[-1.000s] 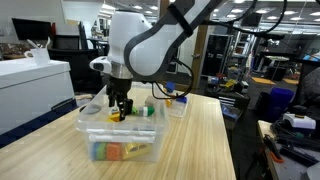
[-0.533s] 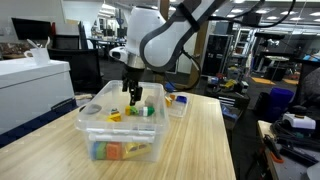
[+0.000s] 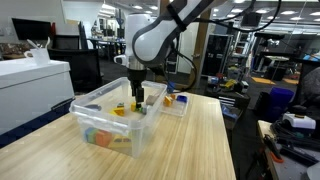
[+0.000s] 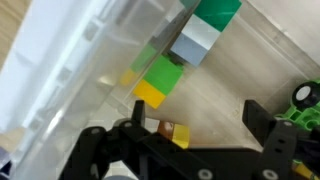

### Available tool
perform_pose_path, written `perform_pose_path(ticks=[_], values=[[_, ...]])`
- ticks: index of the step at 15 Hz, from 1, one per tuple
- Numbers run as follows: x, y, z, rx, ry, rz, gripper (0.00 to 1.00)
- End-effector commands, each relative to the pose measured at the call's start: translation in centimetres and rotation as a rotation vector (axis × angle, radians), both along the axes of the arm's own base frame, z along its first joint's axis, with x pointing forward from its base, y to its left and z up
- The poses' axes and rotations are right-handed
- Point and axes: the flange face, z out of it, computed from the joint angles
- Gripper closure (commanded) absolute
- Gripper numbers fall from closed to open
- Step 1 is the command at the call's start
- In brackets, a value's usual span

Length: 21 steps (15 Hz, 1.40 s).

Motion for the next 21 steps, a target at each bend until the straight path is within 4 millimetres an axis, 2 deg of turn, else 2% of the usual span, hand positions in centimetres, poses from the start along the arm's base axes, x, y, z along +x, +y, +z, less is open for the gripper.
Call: perform_pose_path(ticks=[1,3,6,9,11,12,15,16,18,20,21], values=[[1.0,-0.4,-2.9,0.012,0.09,-0.099,0.0],[1.4,0.1,-4.3,0.007,0.117,-0.127,0.0],[2.0,1.0,-4.4,0.012,0.134,-0.134,0.0],[0.7,5.2,-5.1,0.014,0.158,-0.048,0.0],[0.2,7.3,-5.6,0.016,0.168,-0.013,0.0],[-0.4,8.6,-5.2,0.001,0.144,0.003,0.0],[-1.3,9.1,-0.7,0.054,-0.038,-0.033,0.0],[-2.4,8.5,2.7,0.103,-0.14,-0.074,0.0],[-2.9,7.4,4.7,0.135,-0.218,-0.151,0.0],[-3.5,4.9,6.6,0.135,-0.253,-0.236,0.0],[-3.5,3.9,6.9,0.124,-0.247,-0.258,0.0]])
